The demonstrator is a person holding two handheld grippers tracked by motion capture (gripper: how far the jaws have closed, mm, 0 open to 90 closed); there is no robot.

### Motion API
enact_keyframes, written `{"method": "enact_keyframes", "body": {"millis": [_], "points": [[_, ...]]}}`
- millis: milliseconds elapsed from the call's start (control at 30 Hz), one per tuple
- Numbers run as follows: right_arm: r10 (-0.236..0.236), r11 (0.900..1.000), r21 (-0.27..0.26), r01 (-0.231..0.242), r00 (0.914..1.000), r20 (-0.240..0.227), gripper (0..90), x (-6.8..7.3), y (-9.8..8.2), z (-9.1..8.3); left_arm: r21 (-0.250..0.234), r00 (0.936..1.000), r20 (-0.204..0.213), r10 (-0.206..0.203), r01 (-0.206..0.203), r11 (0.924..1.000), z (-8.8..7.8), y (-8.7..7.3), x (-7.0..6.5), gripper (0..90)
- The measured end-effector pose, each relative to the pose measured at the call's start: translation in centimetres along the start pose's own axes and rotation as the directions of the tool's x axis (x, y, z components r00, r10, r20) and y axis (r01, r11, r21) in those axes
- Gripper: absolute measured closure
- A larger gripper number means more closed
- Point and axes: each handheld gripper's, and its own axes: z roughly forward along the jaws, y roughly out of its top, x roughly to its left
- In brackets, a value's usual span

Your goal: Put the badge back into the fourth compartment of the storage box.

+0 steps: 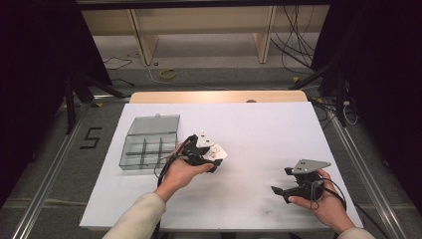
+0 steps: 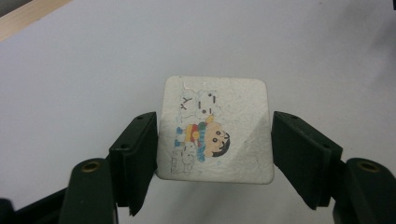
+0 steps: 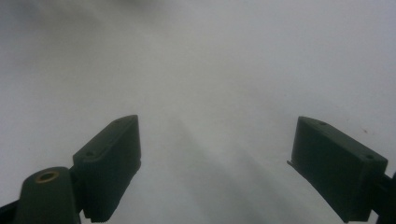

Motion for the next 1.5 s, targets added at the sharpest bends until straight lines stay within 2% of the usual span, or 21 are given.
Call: {"method": "enact_keyframes", "body": {"millis": [333,1000,1233,1500], "points": [[-0.006,1.000,-0.001,0.006,1.0000,-0.002,16.4,0.0,0.1,0.0,-0.016,0.9985,-0.040,-0.037,0.036,0.9992,-1.9,-0.9,1.3,32.8],[-0.006,1.000,0.002,0.006,1.0000,-0.006,16.4,0.0,0.1,0.1,-0.029,0.9922,-0.099,-0.075,0.073,0.9969,-4.5,-2.4,3.3,32.8],[-0.007,1.000,0.002,0.007,1.0000,-0.007,16.4,0.0,0.1,0.1,-0.042,0.9850,-0.135,-0.107,0.103,0.9938,-5.7,-3.2,4.4,32.8],[-0.006,1.000,0.002,0.006,1.0000,-0.006,16.4,0.0,0.1,0.1,-0.056,0.9711,-0.179,-0.158,0.150,0.9871,-7.3,-4.5,6.3,32.8]]}}
